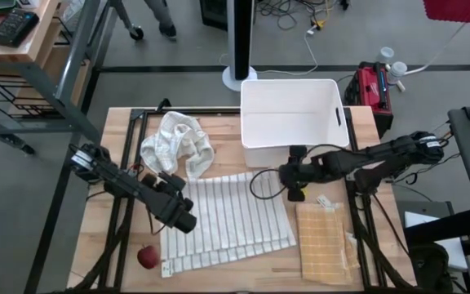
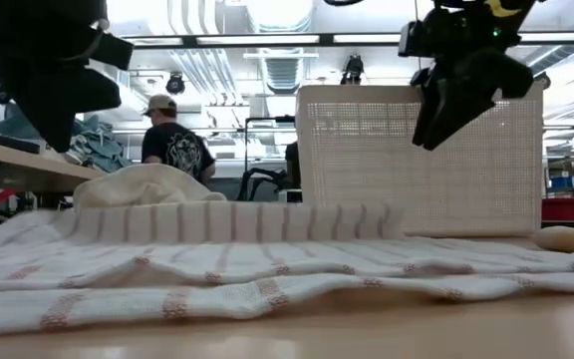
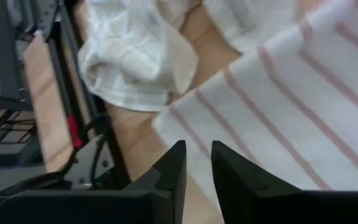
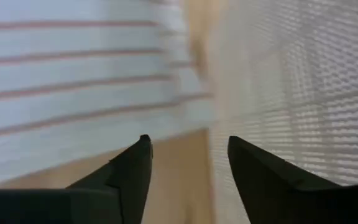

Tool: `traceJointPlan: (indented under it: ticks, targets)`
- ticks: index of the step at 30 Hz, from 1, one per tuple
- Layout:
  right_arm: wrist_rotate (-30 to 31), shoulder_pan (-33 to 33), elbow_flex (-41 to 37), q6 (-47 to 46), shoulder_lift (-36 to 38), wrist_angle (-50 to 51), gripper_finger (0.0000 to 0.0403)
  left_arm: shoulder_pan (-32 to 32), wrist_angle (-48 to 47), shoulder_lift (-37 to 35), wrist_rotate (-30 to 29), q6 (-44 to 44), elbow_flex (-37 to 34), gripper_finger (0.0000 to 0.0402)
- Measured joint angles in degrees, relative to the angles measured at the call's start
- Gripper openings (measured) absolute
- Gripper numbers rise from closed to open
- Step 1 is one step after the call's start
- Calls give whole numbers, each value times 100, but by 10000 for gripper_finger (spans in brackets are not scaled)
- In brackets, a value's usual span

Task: Fold towel
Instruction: Fold the white striped towel

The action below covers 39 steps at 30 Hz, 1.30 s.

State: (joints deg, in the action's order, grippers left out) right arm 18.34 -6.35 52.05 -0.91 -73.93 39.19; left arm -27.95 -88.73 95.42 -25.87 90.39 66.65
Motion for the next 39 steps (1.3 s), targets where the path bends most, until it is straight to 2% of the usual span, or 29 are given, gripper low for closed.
traceJointPlan:
  ticks: [5, 8, 13, 18, 23, 33, 39]
  targets:
    - [-1629, 2, -110, -54, -2, -620, 204, 40, -77, -31, 137, 11, 177, 80]
    - [-2033, -60, -295, -426, -4, -889, 196, -122, 433, -33, 125, -284, 316, 81]
    - [-1932, -340, -804, -826, -9, -967, 180, -459, 2284, 91, -95, -860, 229, 77]
    - [-1683, -705, -1488, -1157, -22, -2033, 162, -487, 3298, 544, -358, -909, 182, 80]
    - [-1680, -937, -1881, -1308, -346, -3111, 144, -454, 3358, 1067, -345, -813, 167, 76]
    - [-1621, -1135, -1836, -1612, -1521, -3356, 103, -476, 3461, 1604, 286, -765, 132, 81]
    - [-1823, -1267, -1847, -1911, -1312, -2861, 81, -507, 3547, 1693, 294, -821, 249, 75]
